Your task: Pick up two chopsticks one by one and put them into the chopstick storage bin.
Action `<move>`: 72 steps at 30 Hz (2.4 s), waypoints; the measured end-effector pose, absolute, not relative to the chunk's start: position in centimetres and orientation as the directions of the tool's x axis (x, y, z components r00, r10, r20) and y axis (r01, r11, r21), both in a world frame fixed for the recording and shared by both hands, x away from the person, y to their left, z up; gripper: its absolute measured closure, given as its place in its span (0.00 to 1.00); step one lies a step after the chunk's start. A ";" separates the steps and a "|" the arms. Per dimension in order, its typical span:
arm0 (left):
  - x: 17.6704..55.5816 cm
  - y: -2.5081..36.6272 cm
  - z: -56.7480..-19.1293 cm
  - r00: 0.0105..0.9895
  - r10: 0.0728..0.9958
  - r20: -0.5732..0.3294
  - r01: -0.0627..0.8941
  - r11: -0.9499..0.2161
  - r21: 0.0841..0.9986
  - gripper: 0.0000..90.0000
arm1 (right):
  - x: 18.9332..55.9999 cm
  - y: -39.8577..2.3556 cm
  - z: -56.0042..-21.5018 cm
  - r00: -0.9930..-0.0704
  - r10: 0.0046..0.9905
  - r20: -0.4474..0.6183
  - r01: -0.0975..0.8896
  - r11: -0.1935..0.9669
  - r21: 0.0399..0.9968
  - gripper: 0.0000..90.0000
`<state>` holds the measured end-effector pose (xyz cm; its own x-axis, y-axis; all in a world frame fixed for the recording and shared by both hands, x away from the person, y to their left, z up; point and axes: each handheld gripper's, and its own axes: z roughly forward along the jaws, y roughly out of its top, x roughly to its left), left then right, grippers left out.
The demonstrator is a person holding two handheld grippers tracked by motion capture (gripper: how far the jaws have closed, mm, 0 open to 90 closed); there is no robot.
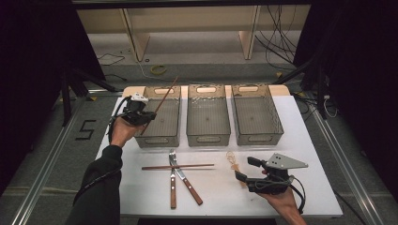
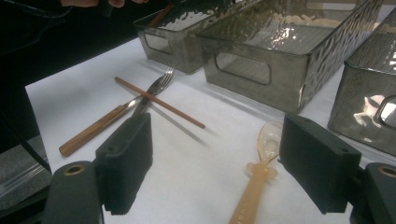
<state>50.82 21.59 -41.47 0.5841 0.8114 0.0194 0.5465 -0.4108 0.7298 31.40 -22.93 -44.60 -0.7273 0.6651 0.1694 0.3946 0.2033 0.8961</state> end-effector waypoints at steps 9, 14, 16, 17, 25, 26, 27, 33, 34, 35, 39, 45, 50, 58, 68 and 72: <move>50.5 22.0 -42.0 0.582 0.813 0.015 0.541 -0.401 0.739 0.74 | 31.4 -22.9 -44.6 -0.728 0.664 0.169 0.393 0.202 0.897 0.29; 49.9 21.6 -41.4 0.562 0.827 0.001 0.547 -0.373 0.749 0.40 | 31.4 -22.9 -44.6 -0.726 0.663 0.180 0.399 0.193 0.896 0.29; 49.5 21.4 -41.0 0.569 0.822 -0.005 0.529 -0.362 0.768 0.32 | 31.4 -22.9 -44.6 -0.727 0.661 0.185 0.402 0.192 0.896 0.29; 49.3 21.3 -40.8 0.573 0.819 -0.017 0.527 -0.353 0.773 0.29 | 31.4 -22.9 -44.6 -0.729 0.660 0.183 0.399 0.192 0.897 0.29; 46.6 19.9 -39.3 0.647 0.762 -0.022 0.454 -0.362 0.814 0.17 | 31.4 -22.9 -44.5 -0.729 0.655 0.198 0.405 0.180 0.896 0.29; 46.2 19.7 -39.2 0.655 0.756 -0.020 0.452 -0.370 0.811 0.17 | 31.4 -22.9 -44.5 -0.730 0.654 0.199 0.405 0.179 0.897 0.29; 45.9 19.6 -39.2 0.657 0.754 -0.021 0.454 -0.373 0.810 0.17 | 31.4 -22.9 -44.5 -0.731 0.652 0.200 0.404 0.177 0.898 0.29; 44.0 18.7 -39.1 0.693 0.720 -0.018 0.427 -0.391 0.815 0.17 | 31.3 -22.9 -44.5 -0.734 0.647 0.206 0.404 0.172 0.898 0.29; 43.8 18.6 -39.1 0.696 0.718 -0.018 0.425 -0.392 0.816 0.17 | 31.3 -22.8 -44.5 -0.734 0.647 0.205 0.404 0.173 0.898 0.29; 43.6 18.5 -39.2 0.697 0.717 -0.019 0.424 -0.391 0.817 0.17 | 31.3 -22.8 -44.5 -0.735 0.647 0.204 0.403 0.174 0.898 0.28; 42.7 18.3 -39.3 0.710 0.704 -0.019 0.426 -0.408 0.808 0.17 | 31.3 -22.9 -44.5 -0.735 0.644 0.212 0.407 0.168 0.898 0.28; 41.9 18.0 -39.7 0.725 0.688 -0.016 0.420 -0.425 0.802 0.17 | 31.2 -22.9 -44.4 -0.742 0.635 0.215 0.399 0.160 0.903 0.29; 41.2 17.7 -40.4 0.748 0.664 0.005 0.409 -0.466 0.785 0.17 | 31.2 -22.9 -44.3 -0.744 0.634 0.211 0.394 0.161 0.905 0.29; 39.9 16.8 -41.5 0.819 0.572 0.036 0.390 -0.602 0.697 0.18 | 31.1 -22.8 -44.3 -0.749 0.631 0.203 0.388 0.170 0.906 0.29; 39.6 15.9 -42.7 0.847 0.524 0.083 0.368 -0.693 0.620 0.18 | 31.0 -22.8 -44.2 -0.755 0.623 0.204 0.382 0.164 0.910 0.29; 39.8 15.9 -43.4 0.850 0.518 0.093 0.367 -0.710 0.600 0.20 | 31.0 -22.8 -44.2 -0.756 0.621 0.204 0.382 0.166 0.909 0.29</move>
<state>39.76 15.93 -43.37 0.8502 0.5182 0.0930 0.3673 -0.7104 0.6004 30.98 -22.81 -44.22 -0.7563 0.6215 0.2045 0.3819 0.1657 0.9092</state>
